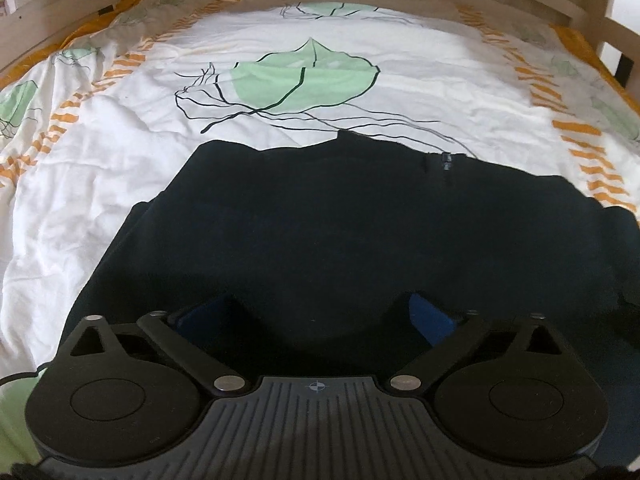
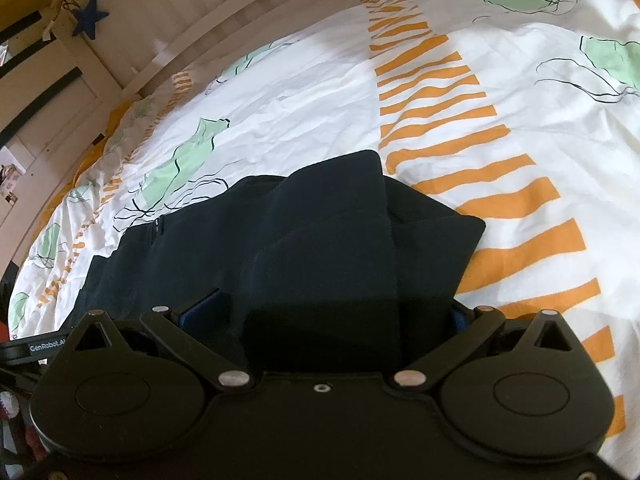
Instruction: Fold large clothes
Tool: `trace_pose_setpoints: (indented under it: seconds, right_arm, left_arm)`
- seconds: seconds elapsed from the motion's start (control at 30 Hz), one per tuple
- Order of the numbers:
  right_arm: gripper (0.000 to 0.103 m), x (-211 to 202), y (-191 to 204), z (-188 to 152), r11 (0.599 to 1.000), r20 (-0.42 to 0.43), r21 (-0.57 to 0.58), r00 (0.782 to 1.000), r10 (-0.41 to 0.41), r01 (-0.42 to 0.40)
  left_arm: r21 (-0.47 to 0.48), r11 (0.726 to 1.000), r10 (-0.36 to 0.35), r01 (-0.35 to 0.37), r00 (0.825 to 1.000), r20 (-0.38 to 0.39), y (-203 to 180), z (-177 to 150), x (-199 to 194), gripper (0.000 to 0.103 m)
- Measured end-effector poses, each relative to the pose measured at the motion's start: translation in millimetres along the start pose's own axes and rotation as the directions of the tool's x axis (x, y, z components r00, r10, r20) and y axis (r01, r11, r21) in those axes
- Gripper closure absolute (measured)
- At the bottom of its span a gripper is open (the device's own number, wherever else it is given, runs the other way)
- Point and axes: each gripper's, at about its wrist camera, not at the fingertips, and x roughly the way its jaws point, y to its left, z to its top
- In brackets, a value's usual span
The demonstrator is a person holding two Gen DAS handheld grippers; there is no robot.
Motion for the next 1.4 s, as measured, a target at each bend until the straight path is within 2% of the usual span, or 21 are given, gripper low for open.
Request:
trace_pose_setpoints:
  seconds: [0.47,0.83,0.93,1.03,1.2,1.27,1.4]
  right_arm:
    - [0.000,0,0,0,1.000,0.001,-0.002,1.000,-0.002,0.002]
    - [0.000,0,-2,0,1.000,0.004,-0.018,1.000,0.000,0.000]
    - [0.000,-2,-6,1,0.999,-0.019,0.004,0.999,0.033,-0.033]
    - [0.000,-10,-19,1,0.989,-0.036,0.110,0.994,0.107,-0.103]
    - [0.000,-25,-40,-8,0.938,-0.058,0.282,0.973,0.224,-0.200]
    - [0.000,-30,-41,-12,0.933,-0.071,0.294,0.968,0.240,-0.210]
    - [0.000,-28,-33,-14,0.950,-0.098,0.246,0.970,0.221,-0.191]
  left_arm:
    - [0.016,1.000,-0.023,0.023,0.999,0.046,1,-7,9,0.000]
    - [0.048,0.999,-0.013,0.008,0.995,0.097,-4,-17,13,0.000]
    - [0.046,0.999,-0.019,0.015,0.995,0.099,-2,-17,13,0.000]
    - [0.047,0.999,-0.020,0.015,0.994,0.106,-2,-18,13,0.000]
    - [0.046,0.999,-0.022,0.017,0.994,0.111,-1,-19,14,0.000]
    - [0.046,0.999,-0.021,0.016,0.994,0.111,-1,-18,14,0.000]
    - [0.044,0.999,-0.021,0.016,0.994,0.108,-1,-18,13,0.000]
